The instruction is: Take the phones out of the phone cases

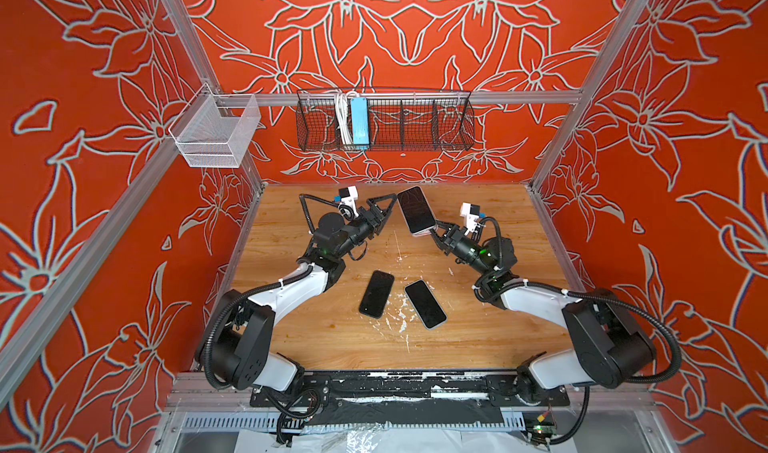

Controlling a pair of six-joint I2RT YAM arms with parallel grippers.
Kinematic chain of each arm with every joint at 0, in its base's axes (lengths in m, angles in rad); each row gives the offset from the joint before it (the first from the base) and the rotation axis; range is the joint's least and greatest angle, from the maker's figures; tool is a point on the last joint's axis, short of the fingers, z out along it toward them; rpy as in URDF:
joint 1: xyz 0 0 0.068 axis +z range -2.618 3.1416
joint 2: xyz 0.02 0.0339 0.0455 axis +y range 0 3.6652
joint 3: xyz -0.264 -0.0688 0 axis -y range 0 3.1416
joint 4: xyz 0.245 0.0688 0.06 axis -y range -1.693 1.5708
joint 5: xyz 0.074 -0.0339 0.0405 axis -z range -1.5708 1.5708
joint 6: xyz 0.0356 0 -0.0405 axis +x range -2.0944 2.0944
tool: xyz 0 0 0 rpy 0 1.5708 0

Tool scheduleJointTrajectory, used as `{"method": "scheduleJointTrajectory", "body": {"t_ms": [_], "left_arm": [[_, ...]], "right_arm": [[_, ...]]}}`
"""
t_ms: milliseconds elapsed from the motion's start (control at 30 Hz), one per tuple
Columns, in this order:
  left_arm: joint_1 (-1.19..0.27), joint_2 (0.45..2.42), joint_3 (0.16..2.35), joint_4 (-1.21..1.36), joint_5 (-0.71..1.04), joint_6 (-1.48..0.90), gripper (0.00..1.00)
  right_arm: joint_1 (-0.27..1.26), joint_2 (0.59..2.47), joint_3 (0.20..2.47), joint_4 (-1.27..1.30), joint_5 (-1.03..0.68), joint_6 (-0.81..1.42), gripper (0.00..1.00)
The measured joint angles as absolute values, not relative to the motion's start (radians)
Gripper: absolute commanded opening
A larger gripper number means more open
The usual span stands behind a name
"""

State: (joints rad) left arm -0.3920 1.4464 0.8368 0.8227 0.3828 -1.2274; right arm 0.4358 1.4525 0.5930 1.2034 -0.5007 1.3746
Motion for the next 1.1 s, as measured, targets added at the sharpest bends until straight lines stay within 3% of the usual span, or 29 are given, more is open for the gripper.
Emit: {"method": "scheduleJointTrajectory", "body": {"t_ms": [200, 533, 1100], "left_arm": [[-0.416, 1.336, 0.834, 0.662, 0.353, -1.241, 0.99], [-0.531, 1.113, 0.828, 0.387, 0.285, -1.383, 0.97], [-0.603, 1.253, 0.827, 0.421, 0.259, -1.586, 0.97]], "right_arm": [[0.435, 1.47, 0.593, 1.217, -0.495, 1.373, 0.0], [0.434, 1.552, 0.597, 1.233, -0.478, 1.364, 0.0], [0.433, 1.567, 0.616, 1.248, -0.478, 1.338, 0.0]]}}
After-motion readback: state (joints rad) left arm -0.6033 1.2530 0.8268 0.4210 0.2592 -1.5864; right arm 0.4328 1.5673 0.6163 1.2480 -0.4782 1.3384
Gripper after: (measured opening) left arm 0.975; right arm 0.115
